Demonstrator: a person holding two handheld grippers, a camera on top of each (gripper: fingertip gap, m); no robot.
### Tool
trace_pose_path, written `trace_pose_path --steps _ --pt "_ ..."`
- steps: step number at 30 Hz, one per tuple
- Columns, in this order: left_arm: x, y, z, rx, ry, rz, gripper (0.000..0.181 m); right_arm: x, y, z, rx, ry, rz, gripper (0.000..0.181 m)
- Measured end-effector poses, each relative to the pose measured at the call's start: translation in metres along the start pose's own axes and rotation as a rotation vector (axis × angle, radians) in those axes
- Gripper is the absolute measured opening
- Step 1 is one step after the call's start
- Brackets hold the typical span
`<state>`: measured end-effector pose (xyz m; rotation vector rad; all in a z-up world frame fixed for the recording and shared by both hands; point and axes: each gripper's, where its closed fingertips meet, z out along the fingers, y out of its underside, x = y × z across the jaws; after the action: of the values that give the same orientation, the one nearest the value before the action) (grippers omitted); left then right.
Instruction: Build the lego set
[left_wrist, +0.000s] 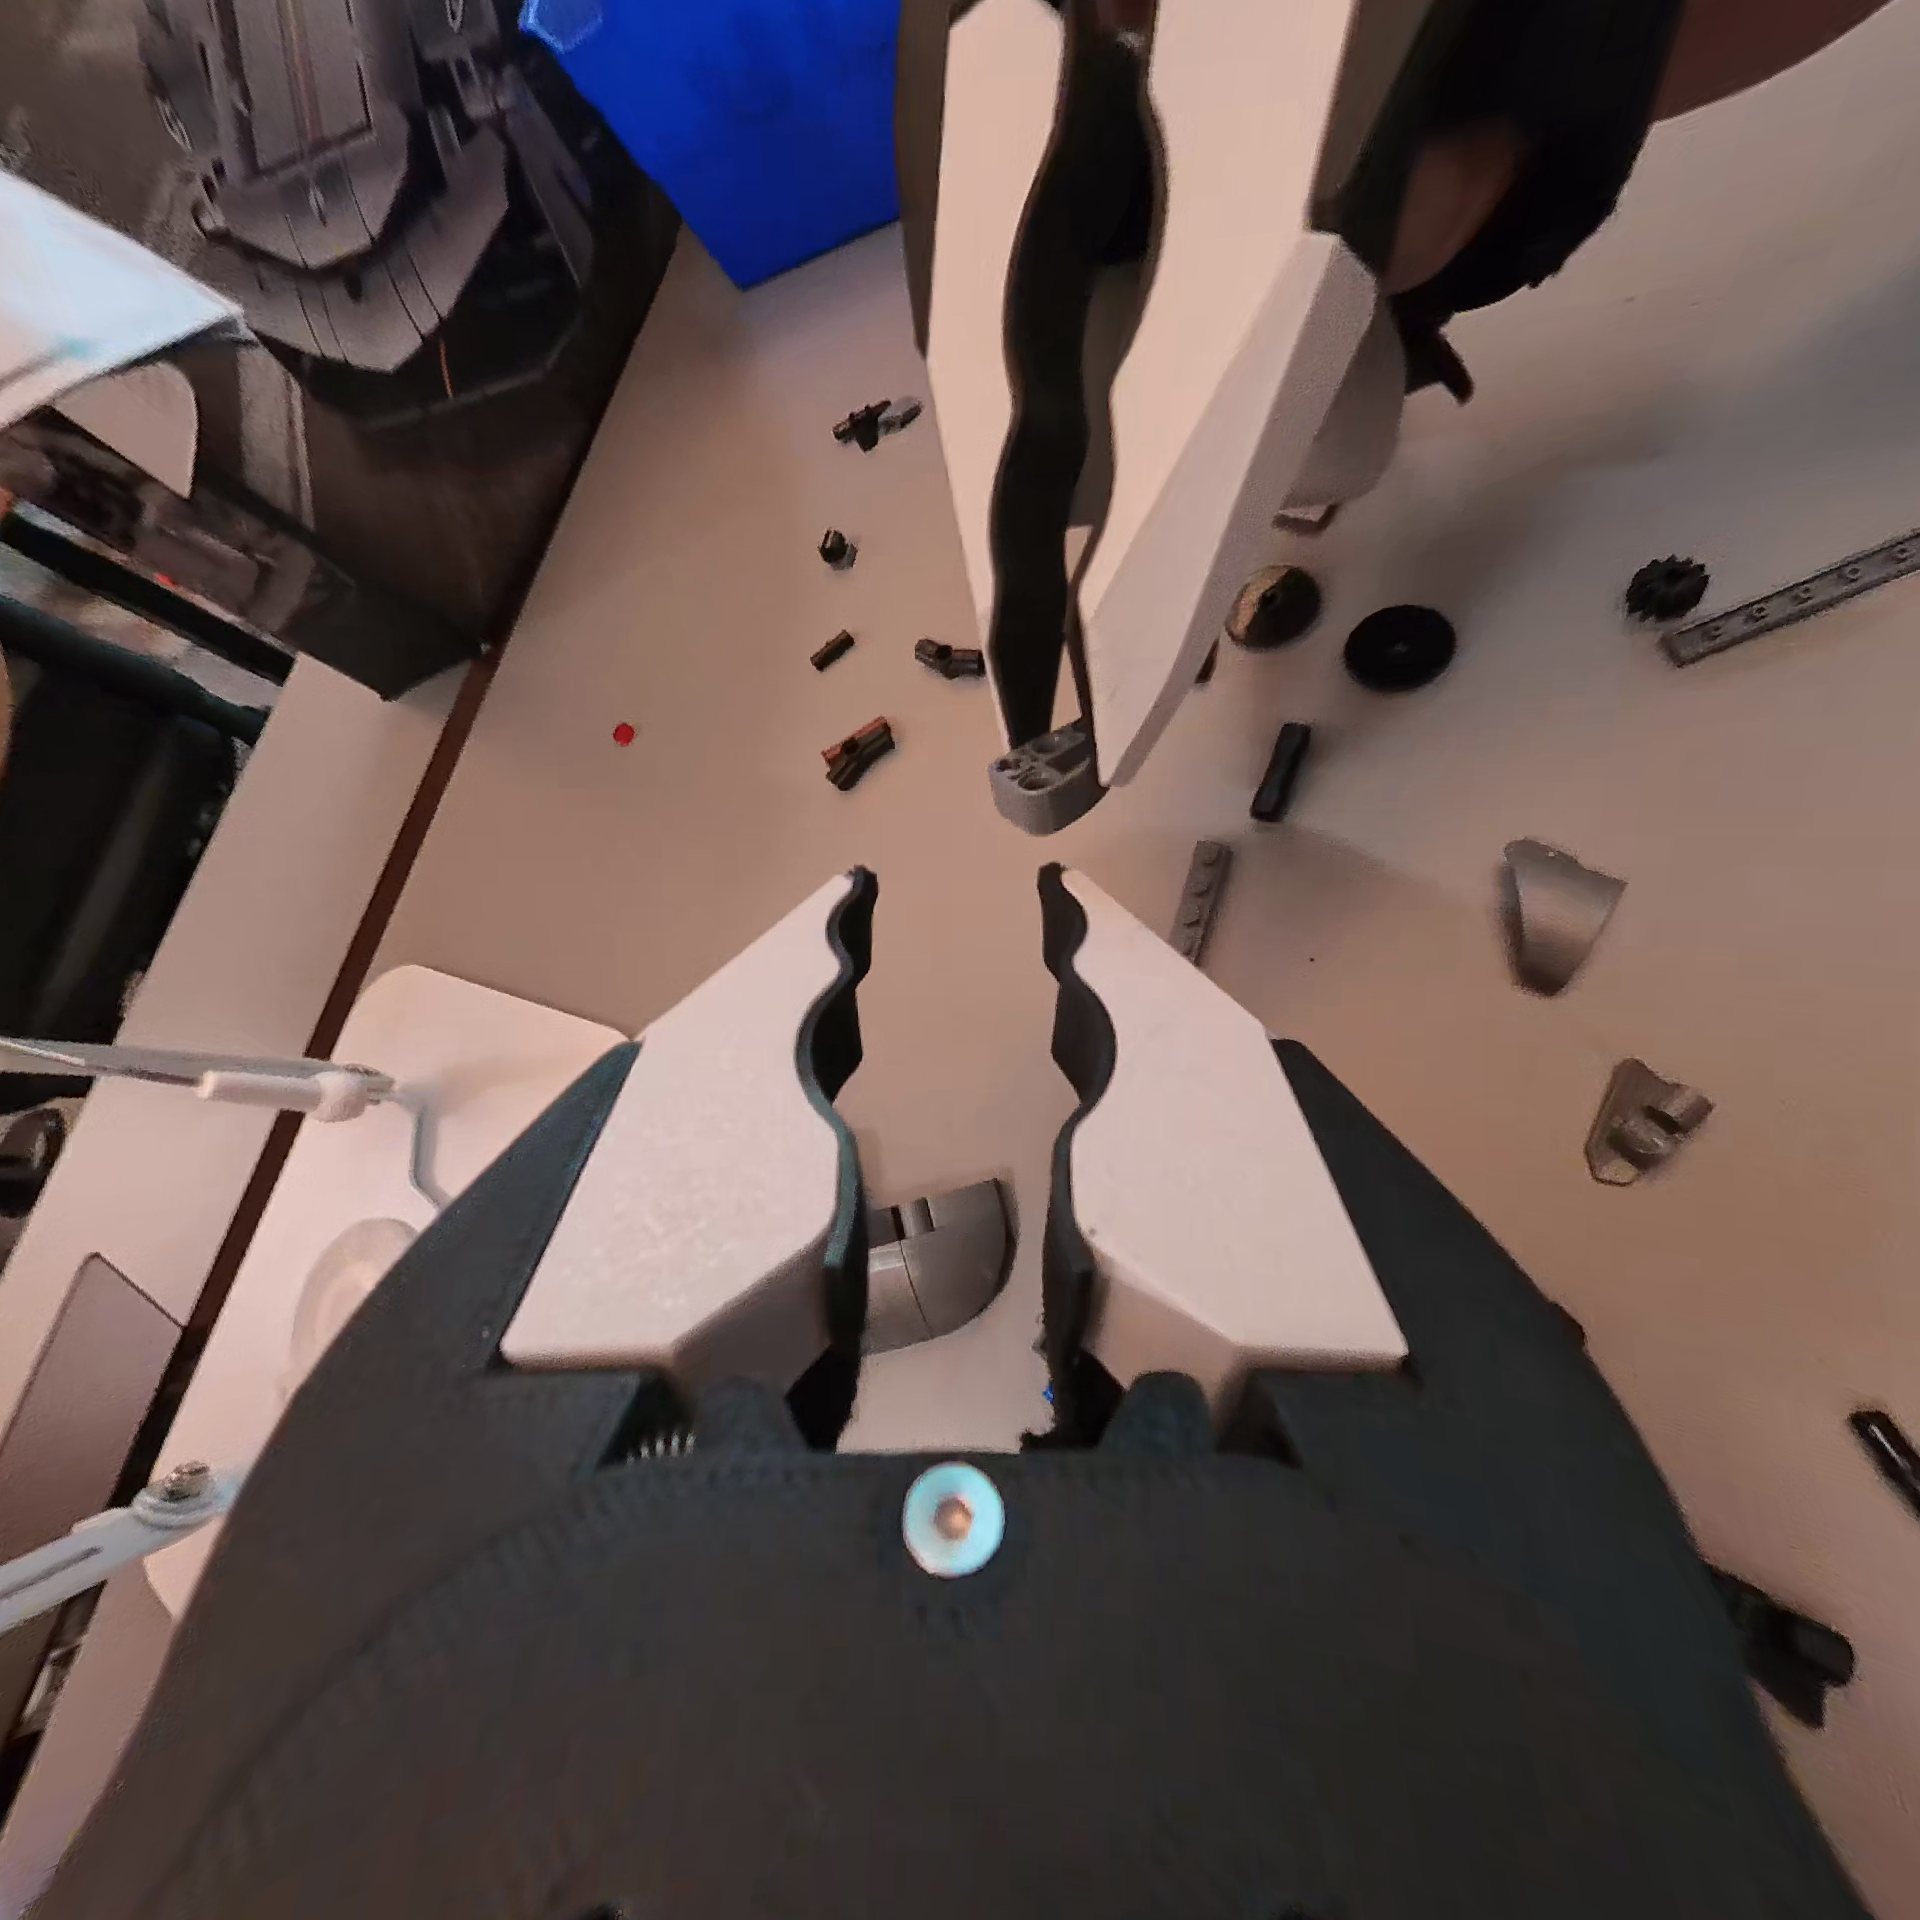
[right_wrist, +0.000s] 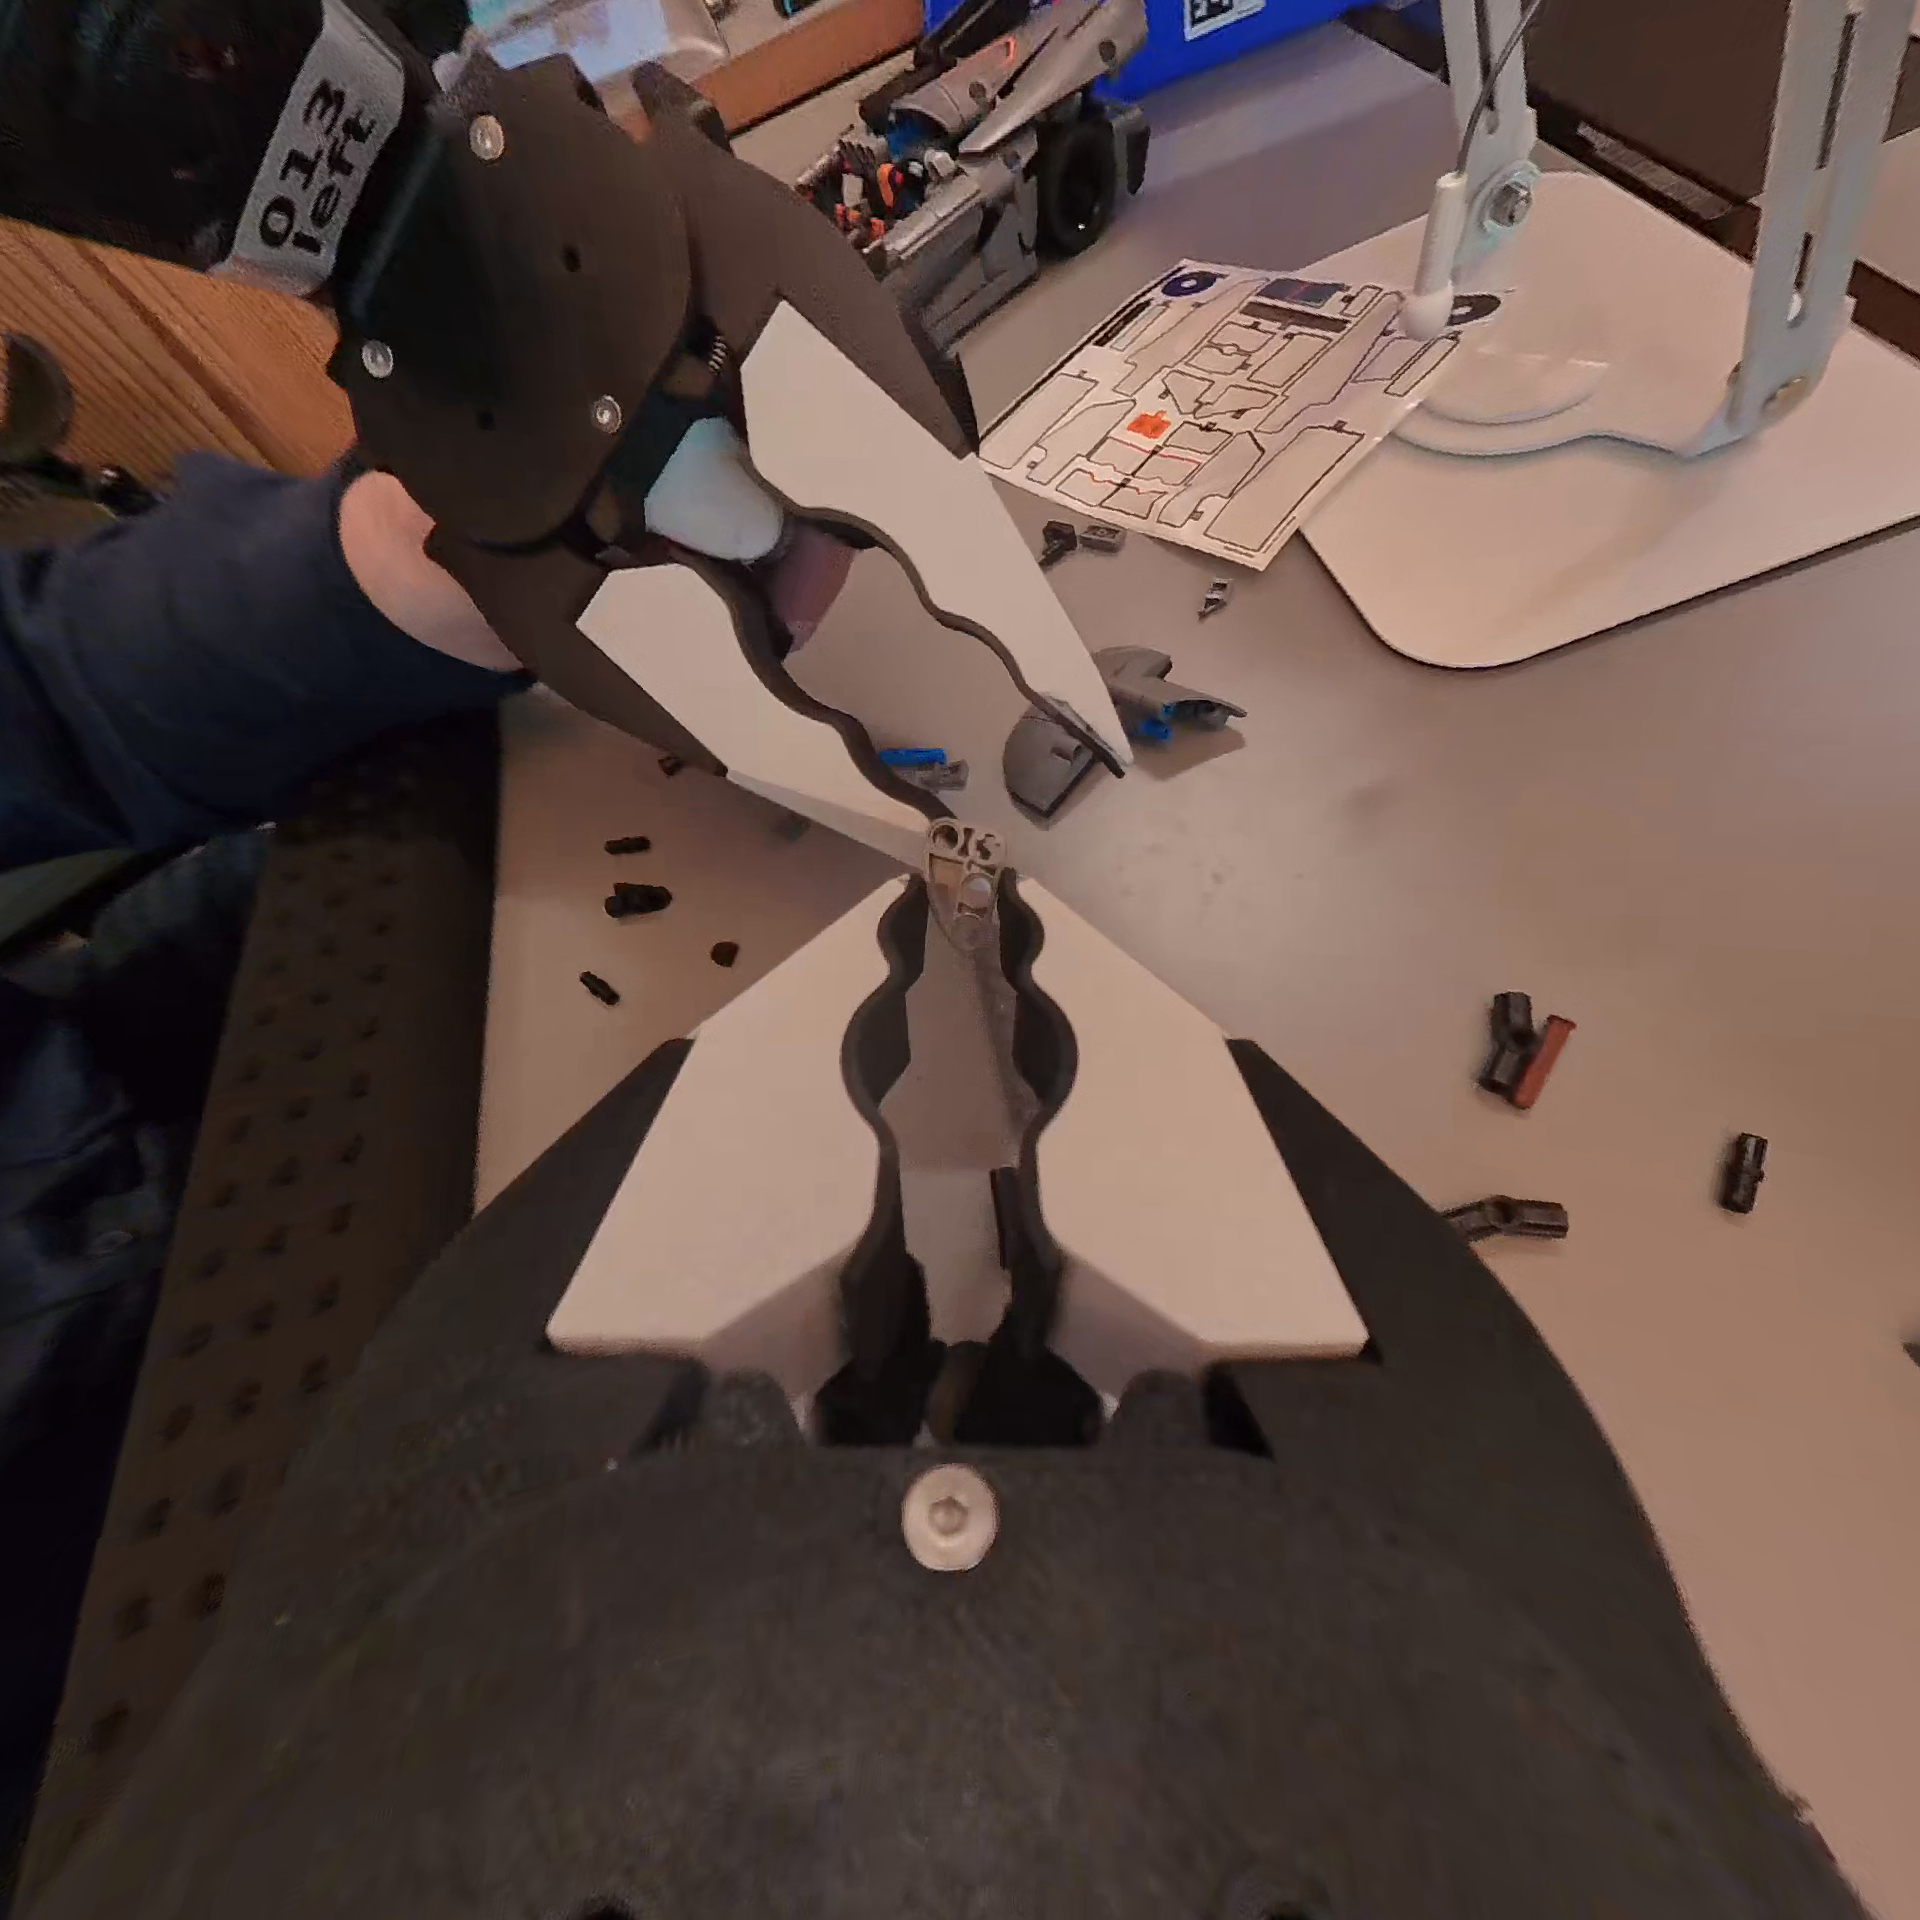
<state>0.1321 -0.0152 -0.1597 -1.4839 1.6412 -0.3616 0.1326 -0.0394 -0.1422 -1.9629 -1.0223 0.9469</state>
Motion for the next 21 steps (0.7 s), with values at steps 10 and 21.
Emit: trace_pose_path --steps 10,21 --pt "0.007 -0.006 0.000 0.007 -0.025 0.110 0.030 -0.008 0.006 0.003 -0.015 -0.087 0.047 0.012" --pt "0.020 -0.010 0.001 0.007 -0.024 0.215 0.009 -0.014 0.003 0.000 0.001 -0.140 0.074 0.012"
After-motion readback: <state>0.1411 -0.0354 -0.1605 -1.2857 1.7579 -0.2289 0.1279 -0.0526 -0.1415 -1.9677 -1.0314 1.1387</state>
